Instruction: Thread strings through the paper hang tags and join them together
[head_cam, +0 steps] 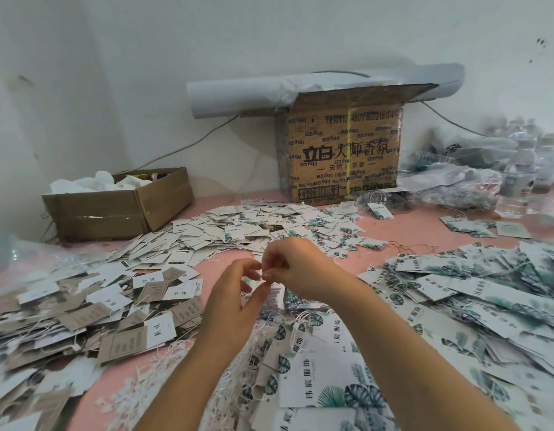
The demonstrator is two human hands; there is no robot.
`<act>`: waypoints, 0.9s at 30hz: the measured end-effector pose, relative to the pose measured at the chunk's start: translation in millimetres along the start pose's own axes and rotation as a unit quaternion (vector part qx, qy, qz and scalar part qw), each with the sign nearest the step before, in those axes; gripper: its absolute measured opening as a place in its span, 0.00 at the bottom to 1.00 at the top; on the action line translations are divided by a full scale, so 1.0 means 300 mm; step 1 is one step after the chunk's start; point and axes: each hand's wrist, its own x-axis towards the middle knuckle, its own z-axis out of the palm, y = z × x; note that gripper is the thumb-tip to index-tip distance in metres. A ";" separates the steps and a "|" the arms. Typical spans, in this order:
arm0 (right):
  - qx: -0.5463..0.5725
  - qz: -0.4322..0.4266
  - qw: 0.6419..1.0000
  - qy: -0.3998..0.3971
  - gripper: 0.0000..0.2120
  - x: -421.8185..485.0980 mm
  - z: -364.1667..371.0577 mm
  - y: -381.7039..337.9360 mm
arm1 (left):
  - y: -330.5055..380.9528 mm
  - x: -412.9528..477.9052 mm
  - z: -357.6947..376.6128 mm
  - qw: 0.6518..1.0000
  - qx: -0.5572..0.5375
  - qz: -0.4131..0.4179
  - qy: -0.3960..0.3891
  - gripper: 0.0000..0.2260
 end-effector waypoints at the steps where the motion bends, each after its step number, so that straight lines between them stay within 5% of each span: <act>1: -0.002 -0.007 1.000 0.003 0.06 0.000 0.002 -0.002 | 0.002 0.000 0.000 1.000 -0.010 -0.002 -0.003 0.09; 11: 0.031 0.013 0.995 0.097 0.06 -0.003 -0.027 0.018 | -0.001 0.004 -0.016 1.000 -0.019 -0.020 0.006 0.08; 18: -0.052 0.149 0.970 0.183 0.08 0.002 -0.098 0.144 | -0.012 0.001 -0.026 0.998 -0.023 -0.051 0.019 0.08; 23: -0.154 0.265 0.952 -0.012 0.07 -0.013 -0.102 0.191 | -0.017 0.002 -0.019 0.998 -0.014 -0.055 0.013 0.09; 27: -0.214 0.259 0.932 -0.133 0.03 -0.024 -0.081 0.169 | -0.017 0.001 -0.012 0.998 -0.030 -0.060 0.002 0.08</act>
